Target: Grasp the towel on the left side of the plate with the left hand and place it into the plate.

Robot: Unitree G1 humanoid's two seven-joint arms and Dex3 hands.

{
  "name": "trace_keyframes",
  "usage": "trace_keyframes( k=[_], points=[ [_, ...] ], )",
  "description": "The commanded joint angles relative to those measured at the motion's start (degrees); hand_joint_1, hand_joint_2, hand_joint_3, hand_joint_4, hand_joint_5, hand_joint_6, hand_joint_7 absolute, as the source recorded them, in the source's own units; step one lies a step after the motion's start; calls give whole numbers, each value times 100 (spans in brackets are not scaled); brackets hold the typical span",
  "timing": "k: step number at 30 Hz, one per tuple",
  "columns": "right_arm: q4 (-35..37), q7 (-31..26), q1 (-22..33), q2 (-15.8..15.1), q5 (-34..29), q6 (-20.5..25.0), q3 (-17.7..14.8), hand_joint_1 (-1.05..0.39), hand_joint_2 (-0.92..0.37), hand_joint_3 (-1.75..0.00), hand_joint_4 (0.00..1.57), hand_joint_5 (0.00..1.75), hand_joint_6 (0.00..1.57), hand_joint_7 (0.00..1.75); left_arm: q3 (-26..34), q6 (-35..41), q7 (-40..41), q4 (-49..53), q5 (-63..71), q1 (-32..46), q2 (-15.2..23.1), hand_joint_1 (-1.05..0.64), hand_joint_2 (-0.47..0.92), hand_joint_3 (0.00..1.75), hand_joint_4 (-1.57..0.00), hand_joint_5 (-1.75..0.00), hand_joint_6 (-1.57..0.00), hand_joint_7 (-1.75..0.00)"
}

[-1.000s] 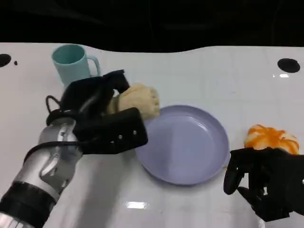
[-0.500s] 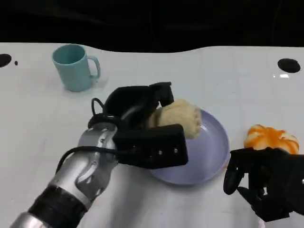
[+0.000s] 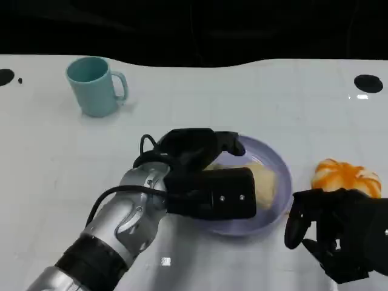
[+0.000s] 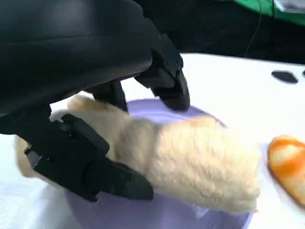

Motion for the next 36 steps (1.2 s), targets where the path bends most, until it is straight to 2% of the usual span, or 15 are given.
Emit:
trace_keyframes(
  k=[1, 8, 15, 17, 21, 25, 27, 30, 31, 32, 34, 36],
  points=[
    [-49, 13, -9, -82, -3, -23, -5, -2, -60, -101, 71, 175, 68, 141, -54, 58, -163, -141, 133, -116, 149, -60, 92, 6, -1, -52, -14, 0],
    [-98, 9, -14, -64, 4, 83, 0, -1, -60, -102, 69, 175, 68, 140, 20, 82, -337, -408, 106, -55, 285, -66, 92, 5, 0, -48, -13, -1],
    [-57, -11, -7, -63, -1, 11, -8, -1, -60, -102, 71, 175, 69, 142, 466, 72, -840, -1150, -489, 204, 602, -54, 92, 11, -13, -59, -30, -8],
    [-62, -14, -17, -44, 11, 56, -15, -1, -60, -102, 71, 175, 69, 142, 692, 125, -1071, -1409, -806, 309, 689, -47, 92, 16, -21, -64, -40, -12],
    [-70, -8, -33, -45, 12, 93, -11, -1, -61, -102, 71, 175, 69, 143, 1254, 474, -1403, -1972, -1577, 597, 683, -31, 92, 20, -57, -81, -67, -22],
    [-47, -5, -29, -58, 11, 24, -6, 0, -61, -101, 70, 175, 68, 143, 1836, 843, -1554, -2648, -2341, 1083, 682, -21, 92, 26, -76, -88, -86, -29],
    [-47, 2, -32, -67, 12, 23, -8, 0, -61, -101, 70, 175, 68, 143, 2164, 1133, -1601, -3035, -2739, 1388, 695, -14, 84, 47, -79, -106, -96, -41],
    [-61, 8, -38, -80, 1, 33, 1, -1, -61, -101, 70, 175, 68, 143, 2481, 1443, -1743, -3417, -3243, 1680, 783, -7, 63, 95, -77, -130, -87, -88],
    [-69, 9, -38, -73, 8, 48, 1, -1, -60, -102, 70, 175, 68, 143, 2592, 1545, -1815, -3599, -3405, 1825, 851, -7, 61, 99, -77, -132, -86, -93],
    [-75, 9, -37, -68, 13, 60, 0, -1, -60, -102, 70, 175, 67, 143, 2655, 1621, -1856, -3728, -3512, 1921, 907, -7, 57, 107, -79, -140, -84, -110],
    [-62, 9, -50, -72, 7, 48, 11, -1, -60, -102, 70, 175, 68, 142, 2842, 1956, -1972, -4217, -3856, 2263, 1014, -7, 52, 115, -81, -151, -81, -127],
    [-52, 11, -68, -84, -7, 49, 22, -1, -60, -102, 70, 175, 68, 142, 2981, 2452, -1988, -4749, -4150, 2562, 1087, -5, 48, 123, -82, -159, -80, -137]
  ],
)
